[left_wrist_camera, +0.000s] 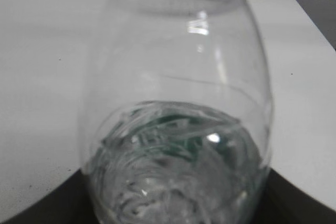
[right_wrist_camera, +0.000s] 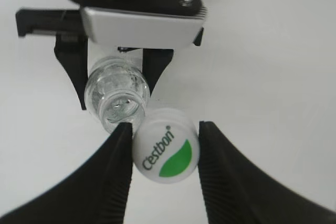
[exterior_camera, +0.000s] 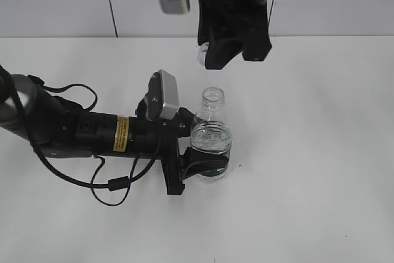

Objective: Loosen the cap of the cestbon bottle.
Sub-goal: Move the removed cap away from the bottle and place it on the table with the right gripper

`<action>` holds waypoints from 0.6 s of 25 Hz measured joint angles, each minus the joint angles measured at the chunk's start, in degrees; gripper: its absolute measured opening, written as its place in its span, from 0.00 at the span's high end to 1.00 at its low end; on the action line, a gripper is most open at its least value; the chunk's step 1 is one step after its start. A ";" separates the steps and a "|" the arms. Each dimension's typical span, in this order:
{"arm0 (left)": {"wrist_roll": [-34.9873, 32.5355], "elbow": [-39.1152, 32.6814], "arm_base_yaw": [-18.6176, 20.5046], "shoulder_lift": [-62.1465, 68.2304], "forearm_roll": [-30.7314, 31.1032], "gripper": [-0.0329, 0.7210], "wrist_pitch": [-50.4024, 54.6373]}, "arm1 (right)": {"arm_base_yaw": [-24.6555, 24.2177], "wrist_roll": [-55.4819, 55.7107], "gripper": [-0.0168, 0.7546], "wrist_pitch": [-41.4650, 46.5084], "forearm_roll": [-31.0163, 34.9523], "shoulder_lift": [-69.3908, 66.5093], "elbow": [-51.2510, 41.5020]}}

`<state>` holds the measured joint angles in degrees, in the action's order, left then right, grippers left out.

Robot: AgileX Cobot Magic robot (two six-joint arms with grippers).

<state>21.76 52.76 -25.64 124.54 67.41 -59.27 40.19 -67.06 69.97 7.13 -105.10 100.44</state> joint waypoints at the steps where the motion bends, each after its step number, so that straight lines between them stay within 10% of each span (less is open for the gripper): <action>1: 0.00 0.00 0.00 0.00 0.00 0.41 0.00 | 0.00 6.65 0.60 0.05 0.00 0.43 0.35; 7: 0.00 0.00 0.00 0.00 -0.12 0.41 0.00 | 0.00 47.75 0.60 0.05 -2.20 0.96 0.72; 15: 0.00 0.00 0.00 0.24 -2.19 0.41 -0.10 | -2.02 60.07 0.60 0.05 -4.15 0.96 0.63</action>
<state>21.76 52.76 -25.64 124.79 65.22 -59.38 38.16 -7.00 70.03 2.99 -104.14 101.07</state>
